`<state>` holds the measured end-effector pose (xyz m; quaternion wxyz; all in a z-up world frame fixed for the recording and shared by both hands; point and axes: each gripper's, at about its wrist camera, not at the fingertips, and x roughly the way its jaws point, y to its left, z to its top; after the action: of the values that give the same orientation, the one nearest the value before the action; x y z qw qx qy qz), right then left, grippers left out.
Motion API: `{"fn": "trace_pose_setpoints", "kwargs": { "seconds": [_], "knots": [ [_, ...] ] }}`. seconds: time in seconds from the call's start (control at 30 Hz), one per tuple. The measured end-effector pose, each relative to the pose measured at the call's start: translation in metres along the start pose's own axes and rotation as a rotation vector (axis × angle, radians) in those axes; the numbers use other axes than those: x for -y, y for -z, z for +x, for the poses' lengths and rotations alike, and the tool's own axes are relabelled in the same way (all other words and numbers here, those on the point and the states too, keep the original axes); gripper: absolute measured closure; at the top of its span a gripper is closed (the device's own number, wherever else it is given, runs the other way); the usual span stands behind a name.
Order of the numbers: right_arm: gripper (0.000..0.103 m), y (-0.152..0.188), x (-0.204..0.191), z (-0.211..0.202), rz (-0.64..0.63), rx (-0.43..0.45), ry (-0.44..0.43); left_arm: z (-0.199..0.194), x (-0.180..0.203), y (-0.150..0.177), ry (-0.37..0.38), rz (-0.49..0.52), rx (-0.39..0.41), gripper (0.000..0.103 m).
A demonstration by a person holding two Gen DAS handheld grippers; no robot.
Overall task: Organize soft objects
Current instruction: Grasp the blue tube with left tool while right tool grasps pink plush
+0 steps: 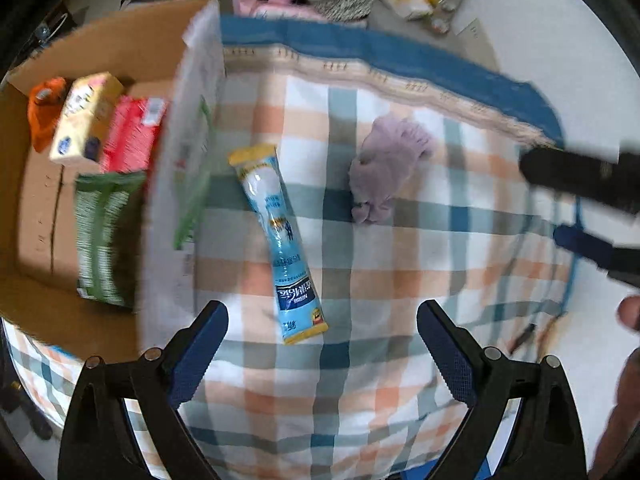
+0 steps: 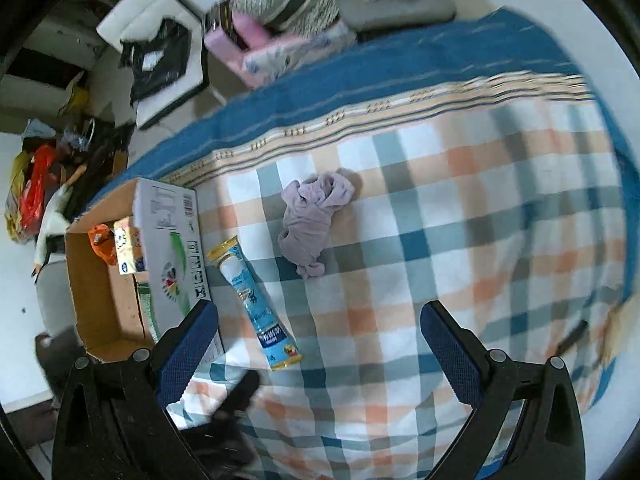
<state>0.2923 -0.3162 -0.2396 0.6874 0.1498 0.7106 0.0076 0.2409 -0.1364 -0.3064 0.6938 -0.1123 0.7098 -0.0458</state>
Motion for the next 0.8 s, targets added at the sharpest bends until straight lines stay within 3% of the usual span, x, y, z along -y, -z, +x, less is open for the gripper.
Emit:
{"fn": "trace_pose_setpoints", "kwargs": {
  "seconds": [0.33,0.53,0.63,0.7,0.8],
  "knots": [
    [0.004,-0.050,0.001,0.104,0.015,-0.209,-0.039,0.082,-0.013,-0.014,-0.104,-0.108,-0.114,0.007],
    [0.024,-0.060,-0.005,0.148,0.058,-0.278,-0.067,0.098,-0.020,-0.025,-0.167,-0.116,-0.109,0.014],
    [0.033,-0.063,-0.008,0.162,0.080,-0.295,-0.077,0.101,-0.021,-0.028,-0.195,-0.106,-0.103,0.024],
    [0.045,-0.064,-0.009,0.169,0.086,-0.294,-0.062,0.103,-0.021,-0.028,-0.211,-0.094,-0.103,0.028],
    [0.052,-0.066,-0.011,0.177,0.097,-0.298,-0.052,0.103,-0.018,-0.031,-0.219,-0.068,-0.097,0.038]
  ]
}}
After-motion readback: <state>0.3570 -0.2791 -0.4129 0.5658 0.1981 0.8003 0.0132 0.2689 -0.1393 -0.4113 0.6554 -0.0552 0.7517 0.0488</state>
